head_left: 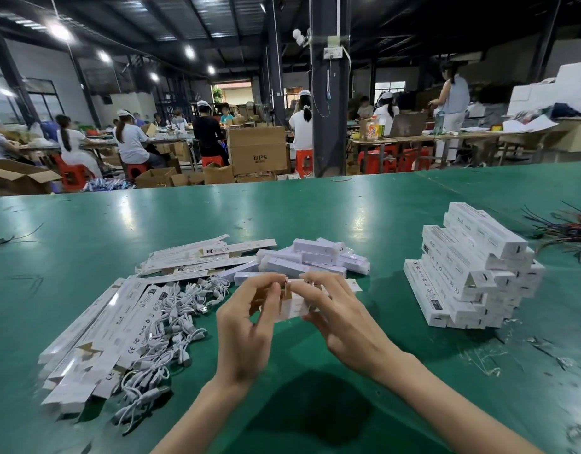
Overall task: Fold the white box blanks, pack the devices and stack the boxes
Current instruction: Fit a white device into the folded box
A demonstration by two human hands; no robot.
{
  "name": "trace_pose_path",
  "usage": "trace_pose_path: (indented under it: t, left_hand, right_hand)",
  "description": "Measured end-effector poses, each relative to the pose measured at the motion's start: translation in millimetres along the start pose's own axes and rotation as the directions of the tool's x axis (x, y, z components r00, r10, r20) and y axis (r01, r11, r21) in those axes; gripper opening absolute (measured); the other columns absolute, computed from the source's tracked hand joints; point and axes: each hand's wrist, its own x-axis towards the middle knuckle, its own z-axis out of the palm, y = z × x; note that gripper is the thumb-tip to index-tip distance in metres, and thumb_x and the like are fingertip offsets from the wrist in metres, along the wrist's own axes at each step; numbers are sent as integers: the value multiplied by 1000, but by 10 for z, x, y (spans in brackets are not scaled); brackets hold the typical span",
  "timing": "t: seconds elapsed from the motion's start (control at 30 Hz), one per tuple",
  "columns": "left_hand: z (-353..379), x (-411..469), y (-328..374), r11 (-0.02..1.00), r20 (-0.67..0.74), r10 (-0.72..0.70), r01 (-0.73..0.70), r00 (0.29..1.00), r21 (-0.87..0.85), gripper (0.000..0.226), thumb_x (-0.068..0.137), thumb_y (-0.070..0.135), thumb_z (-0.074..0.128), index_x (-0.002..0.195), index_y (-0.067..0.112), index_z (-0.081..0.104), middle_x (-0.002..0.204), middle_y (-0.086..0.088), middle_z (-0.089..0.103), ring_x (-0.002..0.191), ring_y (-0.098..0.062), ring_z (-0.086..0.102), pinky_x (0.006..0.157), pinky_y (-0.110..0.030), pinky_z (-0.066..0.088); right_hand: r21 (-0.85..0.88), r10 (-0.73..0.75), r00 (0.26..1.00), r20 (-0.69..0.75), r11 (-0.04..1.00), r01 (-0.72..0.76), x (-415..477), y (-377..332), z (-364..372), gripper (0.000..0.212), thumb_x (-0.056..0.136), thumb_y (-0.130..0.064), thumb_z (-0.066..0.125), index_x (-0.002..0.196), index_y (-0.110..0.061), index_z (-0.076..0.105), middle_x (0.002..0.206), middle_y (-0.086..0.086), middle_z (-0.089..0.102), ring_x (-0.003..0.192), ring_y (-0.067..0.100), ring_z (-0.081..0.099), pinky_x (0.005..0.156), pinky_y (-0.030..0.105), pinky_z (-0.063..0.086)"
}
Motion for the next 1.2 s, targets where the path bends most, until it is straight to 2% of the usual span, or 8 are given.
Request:
trace_pose_path:
  t: [0.13,0.27,0.53,0.7,0.87,0.97,1.03,1.2]
  left_hand:
    - [-25,21,18,999,88,-30,33,996,-36,14,85,35,64,97,30,67,90,14,72,81,-8,69,72,-19,53]
    - [-35,44,-35,997,109,-55,61,993,-56,15,86,18,63,96,27,69,88,13,73,81,-11,70,74,-20,54]
    - [-70,67,-60,999,105,-16,13,994,29,20,88,12,58,96,28,68,88,13,72,79,-9,69,73,-20,53]
    - [-66,58,-16,999,95,-1,-2,995,35,22,88,11,59,95,30,68,87,16,72,76,-5,68,65,-15,51]
    - [-57,46,-7,999,70,-25,22,997,35,22,87,14,58,94,33,68,84,16,72,75,-6,68,64,-25,57]
    - [-51,15,-2,996,79,-78,82,994,-44,16,91,20,54,96,27,68,85,9,72,80,-13,71,70,-43,60]
    - [-53,-6,9,990,111,-84,95,990,-100,16,92,30,55,101,24,67,90,4,72,87,-18,70,73,-47,59]
    - [-3,-49,54,976,167,-95,125,981,-179,43,78,37,70,117,29,54,112,8,66,100,-16,66,76,-21,54]
  right_hand:
    - [9,7,1000,24,1000,-8,-11,12,4,63,88,3,56,136,-32,36,127,12,49,110,29,47,92,42,46]
    - [53,25,999,45,998,-27,-9,24,-3,66,85,7,55,134,-35,38,125,12,47,107,28,46,89,44,47]
    - [127,27,999,44,991,-32,-27,4,9,60,86,6,49,127,-36,39,124,8,43,101,19,45,90,41,47]
    - [96,-27,1000,-15,995,28,-14,-13,19,56,85,4,56,128,-28,39,123,2,52,104,19,49,92,28,40]
    - [223,76,987,-143,974,-43,-33,12,28,68,80,10,56,128,-34,40,102,-4,55,87,21,59,76,38,55]
    - [173,82,976,-201,984,-47,-41,32,45,73,74,15,63,126,-32,45,99,-12,58,83,9,60,75,30,55]
    - [136,67,967,-245,990,-34,-40,39,56,68,71,18,63,122,-25,49,95,-8,63,81,6,60,73,27,55]
    - [53,54,928,-368,998,-38,-39,24,60,43,71,18,65,108,-3,63,90,6,68,78,17,65,67,36,57]
